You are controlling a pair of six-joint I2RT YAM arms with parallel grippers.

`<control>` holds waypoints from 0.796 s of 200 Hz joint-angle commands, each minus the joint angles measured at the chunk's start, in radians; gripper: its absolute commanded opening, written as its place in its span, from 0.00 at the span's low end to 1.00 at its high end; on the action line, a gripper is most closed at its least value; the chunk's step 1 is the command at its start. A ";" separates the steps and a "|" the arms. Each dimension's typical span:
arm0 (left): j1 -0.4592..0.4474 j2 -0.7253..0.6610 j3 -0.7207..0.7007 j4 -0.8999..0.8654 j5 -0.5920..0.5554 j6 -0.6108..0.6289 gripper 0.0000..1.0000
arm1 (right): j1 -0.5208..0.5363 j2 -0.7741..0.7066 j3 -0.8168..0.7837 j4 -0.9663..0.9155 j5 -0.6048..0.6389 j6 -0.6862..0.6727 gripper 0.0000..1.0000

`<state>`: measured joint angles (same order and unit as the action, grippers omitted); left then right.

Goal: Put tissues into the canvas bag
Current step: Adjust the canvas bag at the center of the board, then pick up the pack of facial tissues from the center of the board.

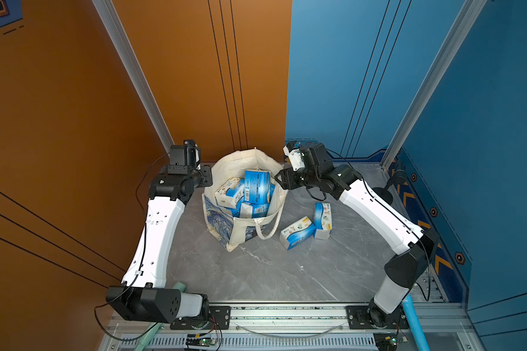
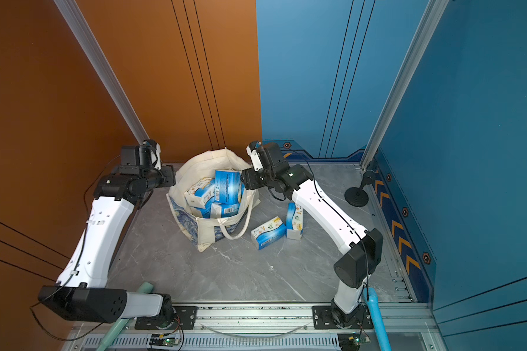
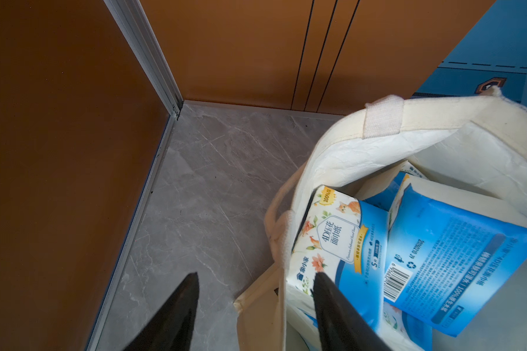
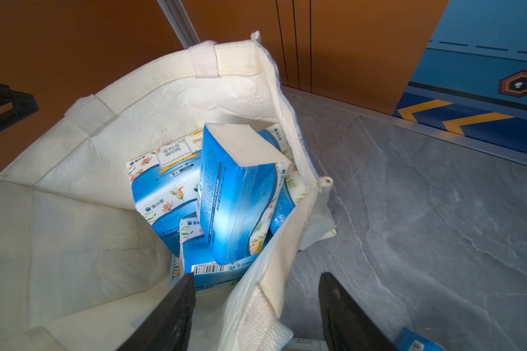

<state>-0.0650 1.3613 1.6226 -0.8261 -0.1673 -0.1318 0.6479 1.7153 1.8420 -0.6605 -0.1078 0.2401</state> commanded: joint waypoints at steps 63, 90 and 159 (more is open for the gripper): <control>-0.509 -0.210 -0.033 0.000 -0.292 0.007 0.59 | -0.219 -0.383 -0.426 -0.021 0.182 0.051 0.70; -0.780 -0.190 -0.066 0.001 -0.399 0.002 0.59 | -0.277 -0.409 -0.533 -0.066 0.179 0.065 0.75; -1.045 0.315 0.230 -0.234 -0.167 0.097 0.85 | -0.406 -0.428 -0.656 -0.035 0.059 0.087 0.79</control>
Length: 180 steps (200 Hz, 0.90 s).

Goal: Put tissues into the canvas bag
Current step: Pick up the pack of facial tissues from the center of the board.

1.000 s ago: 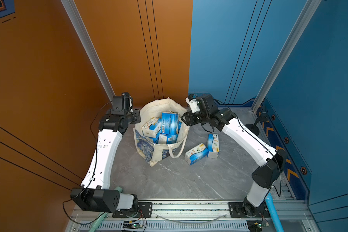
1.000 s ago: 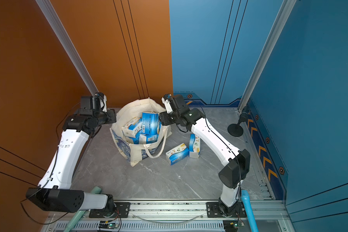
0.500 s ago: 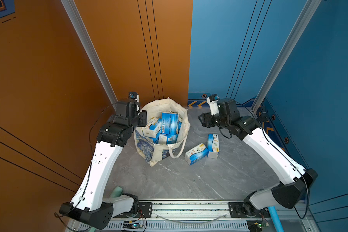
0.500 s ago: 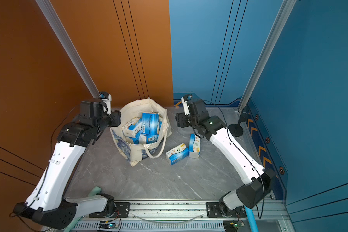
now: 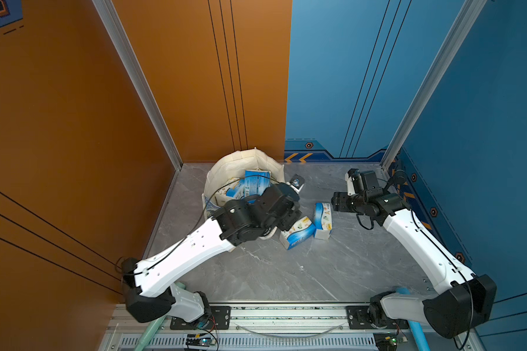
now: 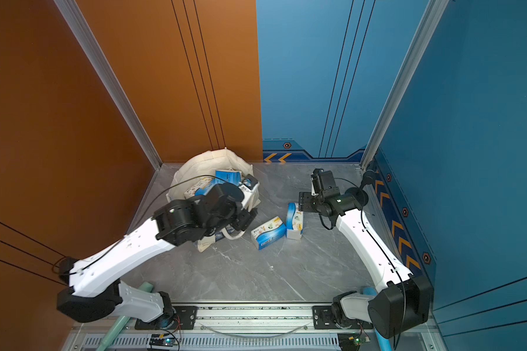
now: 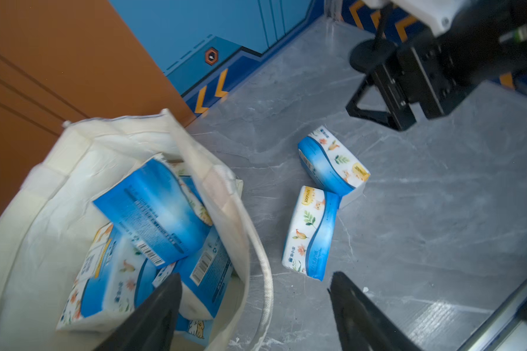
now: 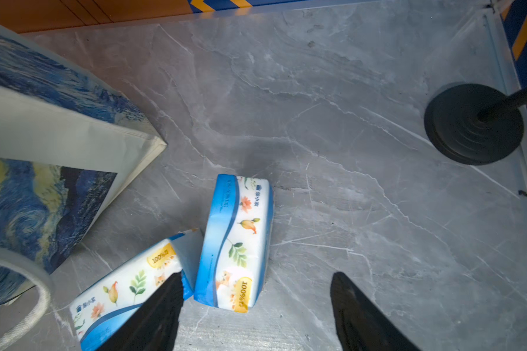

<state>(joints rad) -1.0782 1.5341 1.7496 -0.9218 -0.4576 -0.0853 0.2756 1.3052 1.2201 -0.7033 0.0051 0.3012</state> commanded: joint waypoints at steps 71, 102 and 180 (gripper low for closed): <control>0.084 0.492 0.304 -0.288 0.342 0.084 0.99 | -0.078 -0.075 -0.077 0.030 -0.109 0.023 0.79; 0.115 0.582 0.367 -0.341 0.338 0.085 0.99 | -0.097 -0.092 -0.086 0.034 -0.126 0.019 0.79; 0.141 0.642 0.369 -0.376 0.361 0.068 0.99 | -0.120 -0.084 -0.100 0.063 -0.161 0.020 0.79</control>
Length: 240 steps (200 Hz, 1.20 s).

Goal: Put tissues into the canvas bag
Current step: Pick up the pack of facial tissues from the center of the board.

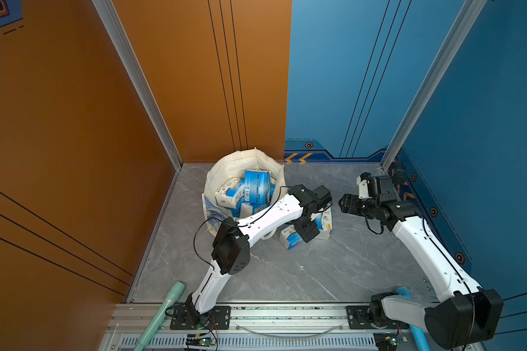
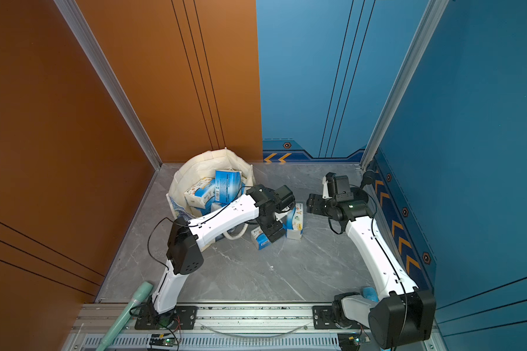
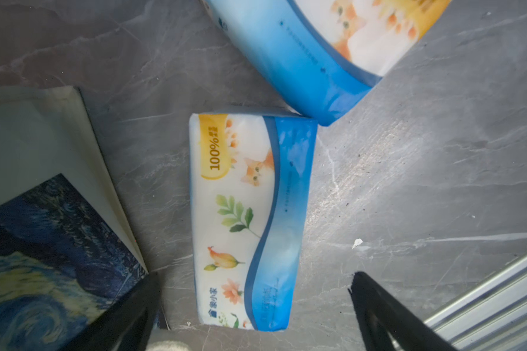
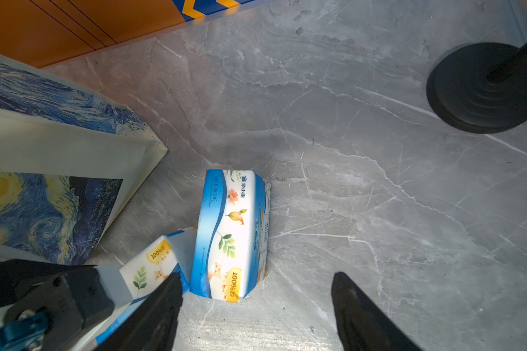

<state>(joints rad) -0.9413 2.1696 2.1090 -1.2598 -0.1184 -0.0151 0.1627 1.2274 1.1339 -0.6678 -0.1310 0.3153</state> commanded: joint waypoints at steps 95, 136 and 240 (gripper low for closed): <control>0.031 0.085 0.021 -0.045 0.050 -0.006 0.98 | -0.014 0.007 -0.029 0.050 -0.040 0.005 0.80; 0.035 0.107 0.032 -0.050 0.063 -0.008 0.93 | -0.017 0.008 -0.031 0.050 -0.042 0.004 0.80; 0.039 0.086 0.041 -0.070 0.114 -0.026 0.31 | -0.015 -0.004 -0.040 0.050 -0.056 0.011 0.79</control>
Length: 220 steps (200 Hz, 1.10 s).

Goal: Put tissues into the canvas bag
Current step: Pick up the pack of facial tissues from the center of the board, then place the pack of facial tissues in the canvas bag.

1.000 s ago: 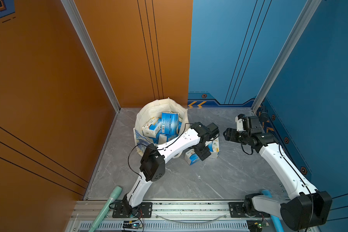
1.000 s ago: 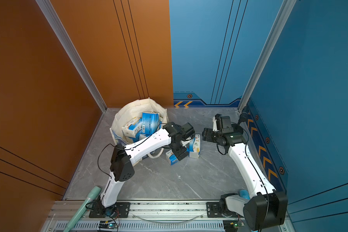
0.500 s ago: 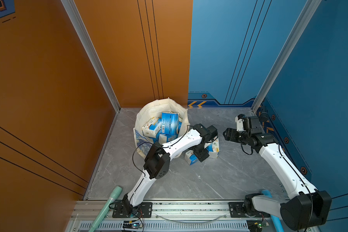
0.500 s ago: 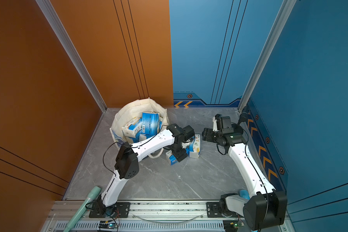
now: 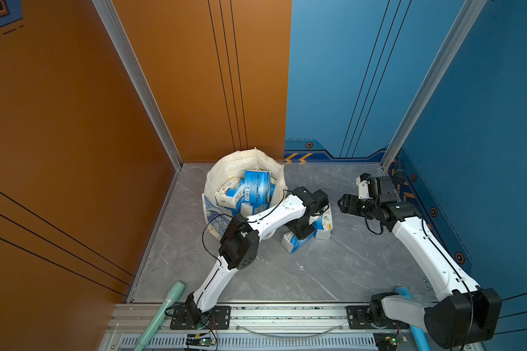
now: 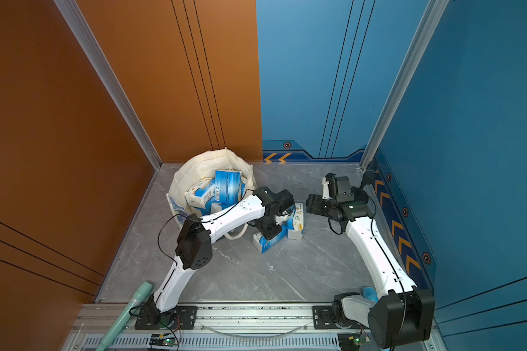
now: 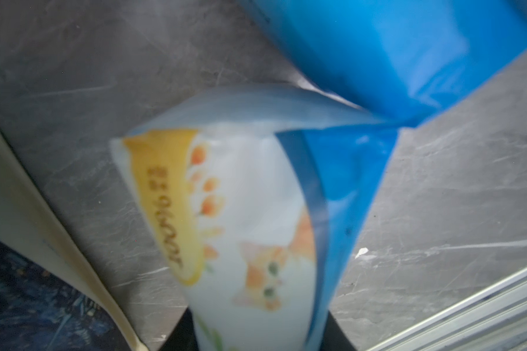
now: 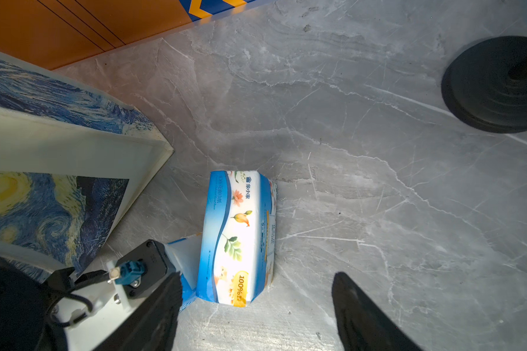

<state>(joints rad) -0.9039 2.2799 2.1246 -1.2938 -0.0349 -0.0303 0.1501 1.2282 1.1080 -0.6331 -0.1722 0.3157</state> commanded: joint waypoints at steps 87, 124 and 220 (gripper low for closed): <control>-0.035 -0.327 0.038 -0.032 0.176 0.020 0.31 | 0.023 0.004 -0.005 0.015 -0.015 0.016 0.79; -0.022 -0.448 0.157 -0.029 0.144 0.023 0.31 | 0.043 0.011 -0.001 0.028 -0.011 0.025 0.79; 0.270 -0.726 -0.005 -0.024 -0.413 -0.075 0.37 | 0.085 0.038 0.023 0.026 0.001 0.013 0.80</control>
<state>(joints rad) -0.6834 1.5852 2.2215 -1.3018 -0.2863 -0.0605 0.2287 1.2499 1.1057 -0.6151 -0.1799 0.3233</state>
